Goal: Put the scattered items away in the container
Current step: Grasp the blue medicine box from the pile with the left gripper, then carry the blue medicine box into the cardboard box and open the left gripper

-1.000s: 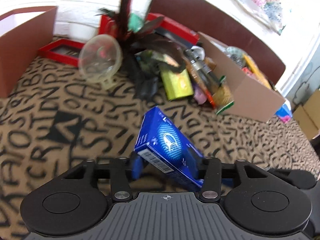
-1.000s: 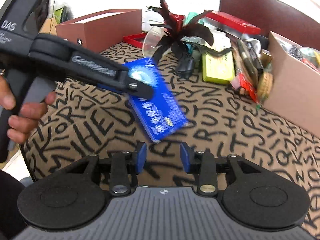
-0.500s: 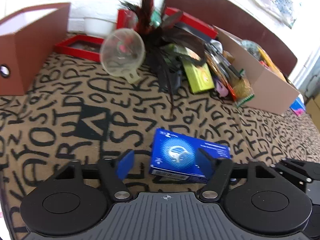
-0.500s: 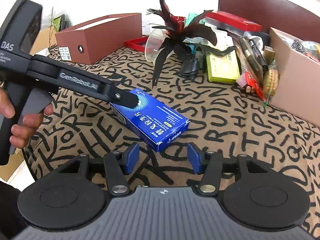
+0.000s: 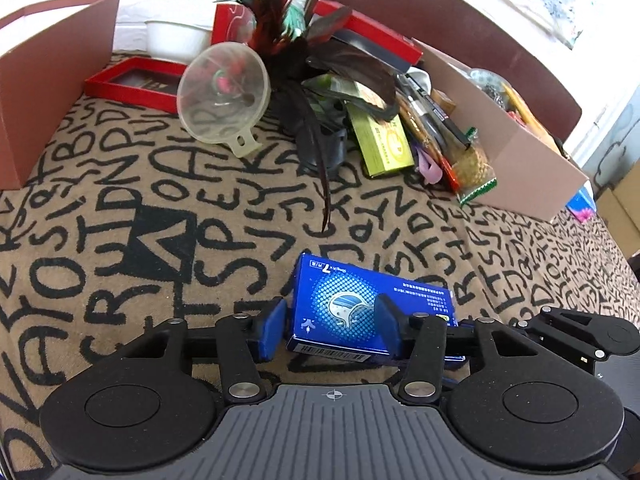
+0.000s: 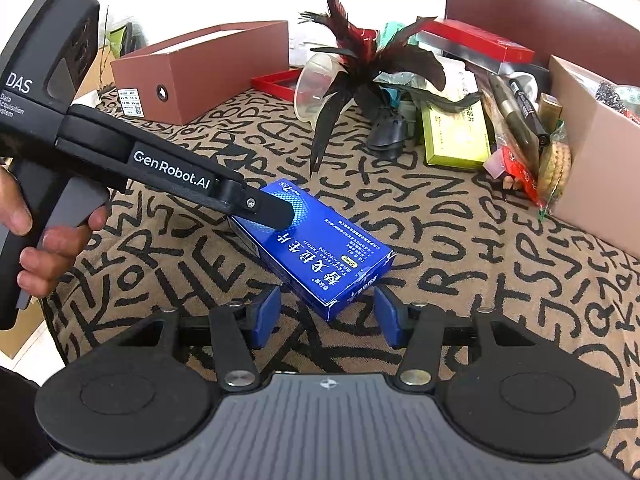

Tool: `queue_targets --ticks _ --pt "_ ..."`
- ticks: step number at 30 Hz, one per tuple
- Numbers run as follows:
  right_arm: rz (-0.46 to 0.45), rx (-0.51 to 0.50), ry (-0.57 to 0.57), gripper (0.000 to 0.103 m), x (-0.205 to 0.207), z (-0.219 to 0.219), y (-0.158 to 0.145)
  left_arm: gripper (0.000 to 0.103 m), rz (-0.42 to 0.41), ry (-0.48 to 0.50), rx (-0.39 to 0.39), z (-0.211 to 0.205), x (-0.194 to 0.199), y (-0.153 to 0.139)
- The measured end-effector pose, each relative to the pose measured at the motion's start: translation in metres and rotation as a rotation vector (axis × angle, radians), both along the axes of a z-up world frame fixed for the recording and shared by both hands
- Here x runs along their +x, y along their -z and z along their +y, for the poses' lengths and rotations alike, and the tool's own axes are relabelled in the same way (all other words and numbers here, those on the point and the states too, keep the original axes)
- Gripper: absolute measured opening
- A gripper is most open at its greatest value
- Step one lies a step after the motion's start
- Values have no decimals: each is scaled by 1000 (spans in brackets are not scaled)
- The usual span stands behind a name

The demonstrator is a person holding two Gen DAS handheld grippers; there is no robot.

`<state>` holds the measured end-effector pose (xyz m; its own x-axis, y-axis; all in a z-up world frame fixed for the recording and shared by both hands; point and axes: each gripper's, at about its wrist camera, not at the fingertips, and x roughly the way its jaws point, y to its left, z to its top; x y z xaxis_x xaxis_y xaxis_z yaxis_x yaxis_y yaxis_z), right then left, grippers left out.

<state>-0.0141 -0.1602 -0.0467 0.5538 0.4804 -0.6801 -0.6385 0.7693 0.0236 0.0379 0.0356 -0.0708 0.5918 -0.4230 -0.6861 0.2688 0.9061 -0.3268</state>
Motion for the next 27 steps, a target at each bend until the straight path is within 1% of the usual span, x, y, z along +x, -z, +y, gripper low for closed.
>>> queue_targets --ticks 2,5,9,13,20,24,27 --pt "-1 0 0 55 1 1 1 63 -1 14 7 -3 1 0" --pt "3 3 4 48 3 1 3 62 -6 31 23 -6 0 -1" --pt "5 2 7 47 4 -1 2 50 -14 32 40 -8 -2 -5" --pt "-12 17 23 47 0 -11 -7 49 -42 48 26 -13 -6 -18" --pt "-120 29 95 47 2 -42 -43 49 -135 108 -17 -46 4 -57" --pt "-204 27 159 47 12 -61 -67 51 -229 159 -25 -76 17 -85" --pt "-266 21 219 46 24 -72 -83 50 -274 181 -33 -98 31 -103"
